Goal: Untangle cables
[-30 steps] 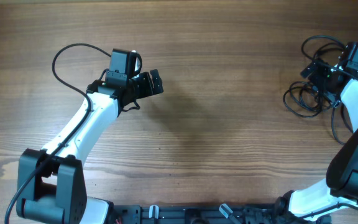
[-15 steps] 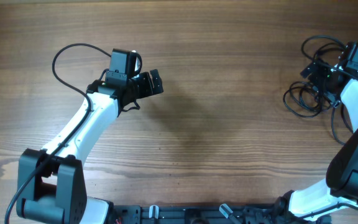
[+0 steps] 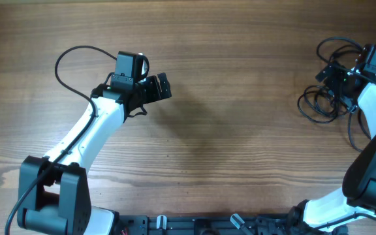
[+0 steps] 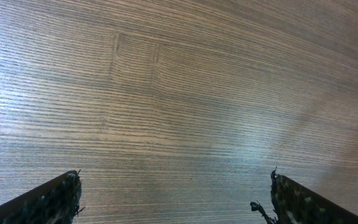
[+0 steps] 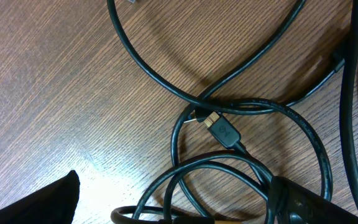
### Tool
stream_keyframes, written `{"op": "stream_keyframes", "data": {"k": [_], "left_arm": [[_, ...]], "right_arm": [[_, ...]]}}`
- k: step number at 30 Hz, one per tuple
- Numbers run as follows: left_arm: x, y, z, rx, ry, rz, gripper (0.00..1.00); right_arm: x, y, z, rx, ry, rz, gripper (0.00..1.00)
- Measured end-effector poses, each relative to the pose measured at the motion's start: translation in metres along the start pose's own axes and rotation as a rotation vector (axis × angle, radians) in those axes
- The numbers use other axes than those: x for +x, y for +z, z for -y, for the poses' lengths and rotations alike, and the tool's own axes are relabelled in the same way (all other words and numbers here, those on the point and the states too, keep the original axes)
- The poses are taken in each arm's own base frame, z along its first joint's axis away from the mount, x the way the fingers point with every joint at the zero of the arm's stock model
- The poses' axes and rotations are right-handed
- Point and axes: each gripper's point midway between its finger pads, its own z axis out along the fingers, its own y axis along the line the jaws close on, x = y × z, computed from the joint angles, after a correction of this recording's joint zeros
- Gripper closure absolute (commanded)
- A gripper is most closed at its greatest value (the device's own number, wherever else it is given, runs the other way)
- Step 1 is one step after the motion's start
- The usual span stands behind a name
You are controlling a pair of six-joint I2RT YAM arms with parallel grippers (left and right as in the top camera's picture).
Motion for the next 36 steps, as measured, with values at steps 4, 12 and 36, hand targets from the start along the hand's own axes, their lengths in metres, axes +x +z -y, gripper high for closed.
{"op": "stream_keyframes", "data": {"k": [4, 12, 36], "left_arm": [[0.001, 0.000, 0.002, 0.000, 0.006, -0.001, 0.00], [-0.012, -0.024, 0.013, 0.037, 0.017, 0.066, 0.00], [-0.043, -0.126, 0.039, 0.158, 0.049, 0.339, 0.00]], "right_arm": [[0.000, 0.000, 0.000, 0.000, 0.000, 0.000, 0.00], [0.000, 0.000, 0.000, 0.000, 0.000, 0.000, 0.00], [0.000, 0.000, 0.000, 0.000, 0.000, 0.000, 0.00]]}}
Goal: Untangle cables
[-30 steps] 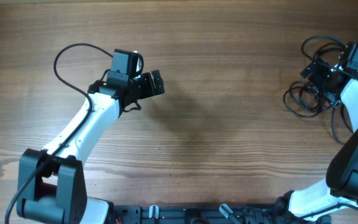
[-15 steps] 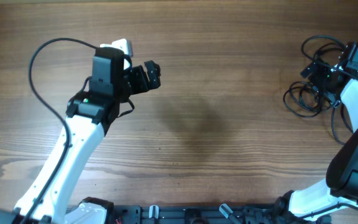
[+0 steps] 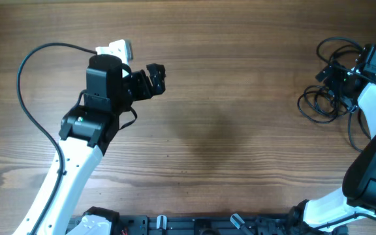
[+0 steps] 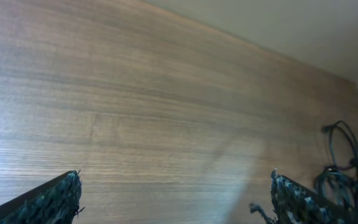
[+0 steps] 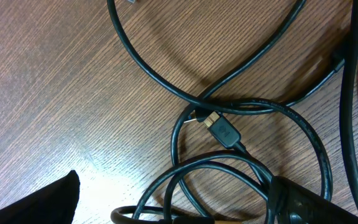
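A tangle of black cables (image 3: pixel 324 99) lies at the table's right edge, with loops running up to the right arm. My right gripper (image 3: pixel 338 79) hangs low over it and is open. In the right wrist view several cable loops (image 5: pixel 229 168) pass between the fingers (image 5: pixel 306 202), and a black plug with a gold tip (image 5: pixel 224 132) lies just beyond. My left gripper (image 3: pixel 155 78) is open and empty, raised over bare wood at the left. Its wrist view looks across the table, with the cables (image 4: pixel 340 171) far off at the right.
The wooden table (image 3: pixel 240 130) carries nothing else between the two arms. The left arm's own black lead (image 3: pixel 28 104) arcs out to the left. The table's far edge (image 4: pixel 260 53) and the wall behind it show in the left wrist view.
My left arm has drawn back to the left and tilted up. Its wrist view showed only wood close below and now looks across the table to the cables. The right arm and cables are unchanged.
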### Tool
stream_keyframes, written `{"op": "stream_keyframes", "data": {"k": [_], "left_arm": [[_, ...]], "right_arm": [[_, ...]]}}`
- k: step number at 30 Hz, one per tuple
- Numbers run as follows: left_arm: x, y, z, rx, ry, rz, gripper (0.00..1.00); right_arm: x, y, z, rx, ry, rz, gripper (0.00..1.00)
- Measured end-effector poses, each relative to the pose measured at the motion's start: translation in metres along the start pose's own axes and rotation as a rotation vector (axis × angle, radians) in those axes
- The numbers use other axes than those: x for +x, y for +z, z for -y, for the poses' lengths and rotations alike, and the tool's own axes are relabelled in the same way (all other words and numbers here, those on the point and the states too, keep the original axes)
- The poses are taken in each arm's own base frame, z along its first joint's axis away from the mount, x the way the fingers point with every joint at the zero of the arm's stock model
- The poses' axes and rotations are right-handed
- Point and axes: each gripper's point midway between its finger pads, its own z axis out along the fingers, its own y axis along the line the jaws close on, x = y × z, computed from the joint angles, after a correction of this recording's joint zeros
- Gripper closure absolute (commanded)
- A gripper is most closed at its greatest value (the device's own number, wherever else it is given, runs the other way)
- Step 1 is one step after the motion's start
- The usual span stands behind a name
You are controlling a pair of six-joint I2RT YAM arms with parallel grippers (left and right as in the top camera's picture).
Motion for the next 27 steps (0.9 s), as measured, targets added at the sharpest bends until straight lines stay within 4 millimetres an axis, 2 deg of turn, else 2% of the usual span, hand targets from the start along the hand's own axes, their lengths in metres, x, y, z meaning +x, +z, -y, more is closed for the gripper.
{"op": "stream_keyframes", "data": {"k": [4, 8, 10, 17, 22, 25, 27], "left_arm": [[0.031, 0.017, -0.019, -0.015, -0.002, -0.012, 0.00], [0.071, 0.038, -0.042, 0.018, -0.026, 0.051, 0.00], [0.086, 0.041, -0.050, 0.043, -0.055, 0.095, 0.00], [0.143, 0.023, -0.078, 0.048, -0.141, 0.094, 0.00], [0.152, 0.004, -0.080, 0.111, -0.148, 0.192, 0.00], [0.163, -0.001, -0.085, 0.108, -0.155, 0.188, 0.00], [0.159, -0.007, -0.082, 0.126, -0.152, 0.215, 0.00]], "right_arm": [[0.000, 0.000, 0.000, 0.000, 0.000, 0.001, 0.00], [0.000, 0.000, 0.000, 0.000, 0.000, 0.000, 0.00], [0.000, 0.000, 0.000, 0.000, 0.000, 0.000, 0.00], [0.000, 0.000, 0.000, 0.000, 0.000, 0.001, 0.00], [0.000, 0.000, 0.000, 0.000, 0.000, 0.000, 0.00], [0.000, 0.000, 0.000, 0.000, 0.000, 0.000, 0.00], [0.000, 0.000, 0.000, 0.000, 0.000, 0.000, 0.00]]}}
